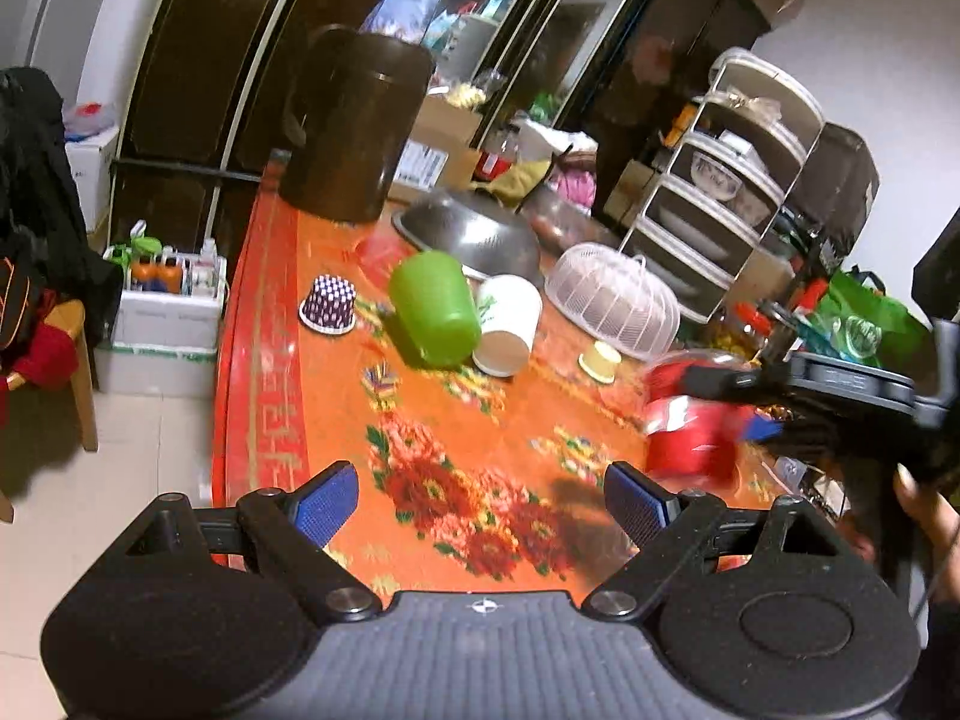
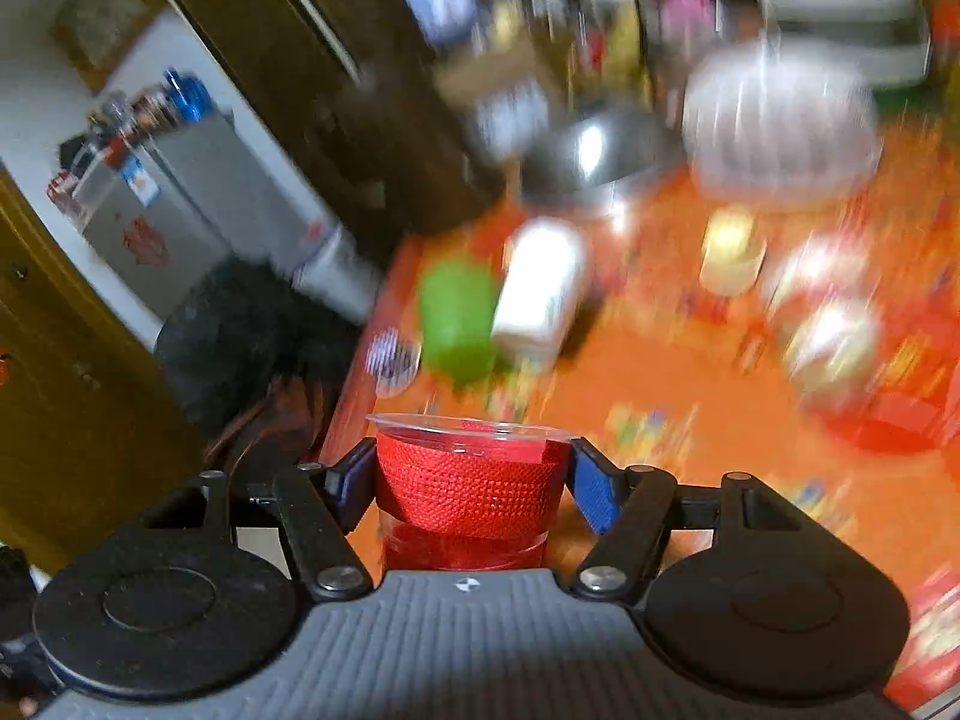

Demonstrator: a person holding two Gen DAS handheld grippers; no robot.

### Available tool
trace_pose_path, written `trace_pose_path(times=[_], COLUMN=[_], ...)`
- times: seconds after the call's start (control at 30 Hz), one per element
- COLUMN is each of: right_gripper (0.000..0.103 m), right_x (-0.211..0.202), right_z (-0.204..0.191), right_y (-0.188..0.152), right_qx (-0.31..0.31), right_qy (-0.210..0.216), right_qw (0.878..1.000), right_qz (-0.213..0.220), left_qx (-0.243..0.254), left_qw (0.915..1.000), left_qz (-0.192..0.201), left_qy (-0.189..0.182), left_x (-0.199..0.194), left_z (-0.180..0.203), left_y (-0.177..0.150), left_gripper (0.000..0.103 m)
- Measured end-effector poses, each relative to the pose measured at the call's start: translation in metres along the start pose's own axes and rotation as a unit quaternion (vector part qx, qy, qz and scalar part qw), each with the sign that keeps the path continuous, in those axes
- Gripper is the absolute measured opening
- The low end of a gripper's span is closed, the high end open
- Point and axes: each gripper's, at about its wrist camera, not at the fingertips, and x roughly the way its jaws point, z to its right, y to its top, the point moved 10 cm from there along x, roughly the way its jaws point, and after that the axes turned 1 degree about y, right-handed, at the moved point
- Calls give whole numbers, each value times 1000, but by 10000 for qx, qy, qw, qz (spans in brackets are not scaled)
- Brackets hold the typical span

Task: Flip cup upright
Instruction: 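Open the left tool and pull it away while the right tool holds the cup, then rotate the held cup with the right tool until its opening faces up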

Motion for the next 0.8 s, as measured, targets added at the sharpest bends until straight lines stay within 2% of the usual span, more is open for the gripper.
trace_pose_path(times=[0.13, 0.3, 0.43, 0.67, 0.8], right_gripper=[68, 68, 68, 68, 68], right_x=[-45, -79, -85, -94, -84], right_z=[-9, -19, -23, -35, -41], right_y=[14, 15, 5, -18, -44], right_qx=[-586, -1313, -1659, -2330, -2821], right_qy=[-272, -628, -645, -742, -981], right_qw=[9919, 9653, 9470, 8970, 8712], right_qz=[1093, 2170, 2676, 3683, 3896], left_qx=[31, 101, 58, 133, 147], left_qw=[9997, 9989, 9987, 9971, 9967], left_qz=[157, 314, 313, 549, 578], left_qy=[-178, -339, -398, -512, -548], left_x=[-3, -8, -8, -18, -18], left_z=[10, 20, 20, 23, 24], left_y=[4, 4, 2, 1, -4], left_gripper=[91, 91, 91, 91, 91])
